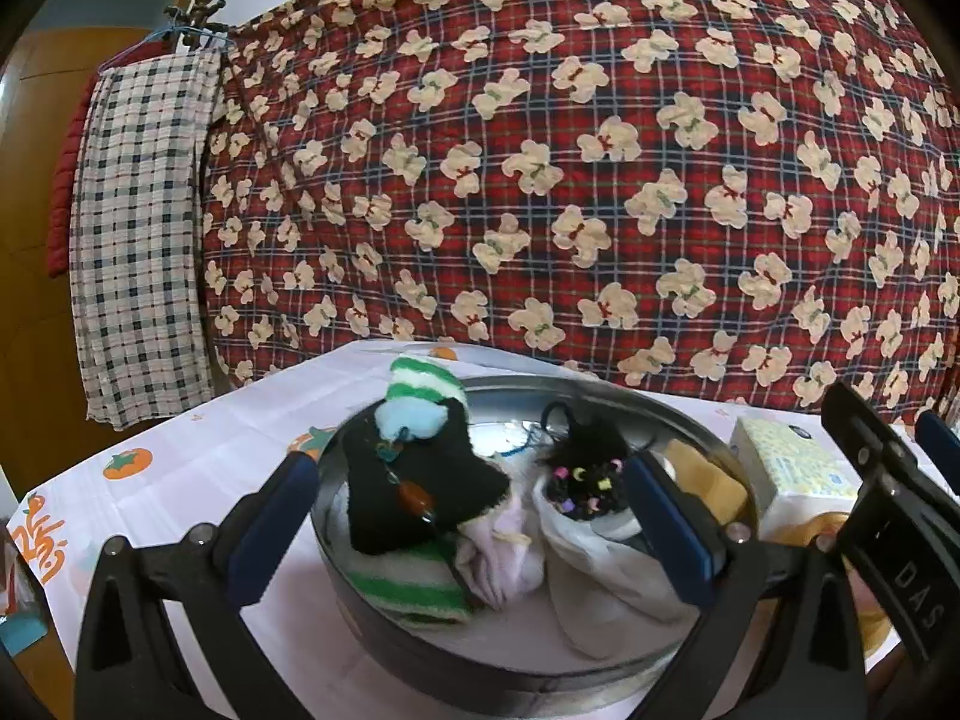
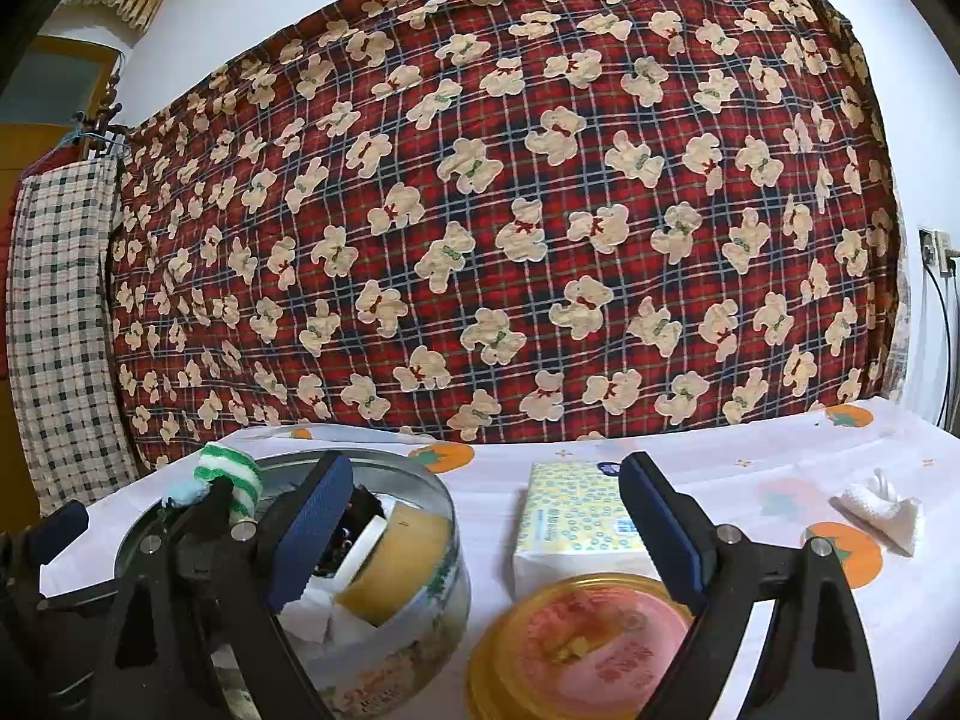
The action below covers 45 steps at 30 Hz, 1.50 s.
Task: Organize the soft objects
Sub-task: 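Withdraw both grippers up and away from the tin, then move the right gripper down to the crumpled white paper towel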
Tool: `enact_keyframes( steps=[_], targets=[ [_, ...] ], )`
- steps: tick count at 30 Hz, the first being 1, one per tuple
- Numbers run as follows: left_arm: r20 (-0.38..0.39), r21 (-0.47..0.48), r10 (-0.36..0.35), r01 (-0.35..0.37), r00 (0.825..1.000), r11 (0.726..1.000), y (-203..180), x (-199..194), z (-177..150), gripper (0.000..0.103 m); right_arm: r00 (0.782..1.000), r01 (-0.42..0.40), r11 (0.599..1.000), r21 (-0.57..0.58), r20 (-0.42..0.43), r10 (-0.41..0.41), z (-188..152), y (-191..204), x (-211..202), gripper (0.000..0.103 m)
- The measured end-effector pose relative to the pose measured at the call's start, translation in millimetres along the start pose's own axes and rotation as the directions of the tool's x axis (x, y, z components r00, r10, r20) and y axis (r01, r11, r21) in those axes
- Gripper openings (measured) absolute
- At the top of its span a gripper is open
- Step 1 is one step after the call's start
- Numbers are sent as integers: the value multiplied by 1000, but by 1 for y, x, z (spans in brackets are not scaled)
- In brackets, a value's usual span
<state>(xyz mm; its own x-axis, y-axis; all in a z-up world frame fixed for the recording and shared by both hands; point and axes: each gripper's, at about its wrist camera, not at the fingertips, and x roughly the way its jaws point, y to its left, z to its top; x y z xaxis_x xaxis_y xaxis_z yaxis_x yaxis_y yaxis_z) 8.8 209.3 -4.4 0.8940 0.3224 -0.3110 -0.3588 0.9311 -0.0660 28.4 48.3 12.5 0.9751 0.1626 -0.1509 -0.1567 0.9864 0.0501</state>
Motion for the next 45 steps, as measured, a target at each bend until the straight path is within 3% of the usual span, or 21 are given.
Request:
enact_keyframes(
  steps=[31,45],
  targets=[
    [-60,65,-174,178,983,982,-91,-35,-16,103,990,141,989,40,-27,-140,6,-105,-34,92],
    [-82,105,-257,265,963,958,-145,-48,-22,103,956,293,953,79,-29,-291,11,-187,-52,92]
  ],
)
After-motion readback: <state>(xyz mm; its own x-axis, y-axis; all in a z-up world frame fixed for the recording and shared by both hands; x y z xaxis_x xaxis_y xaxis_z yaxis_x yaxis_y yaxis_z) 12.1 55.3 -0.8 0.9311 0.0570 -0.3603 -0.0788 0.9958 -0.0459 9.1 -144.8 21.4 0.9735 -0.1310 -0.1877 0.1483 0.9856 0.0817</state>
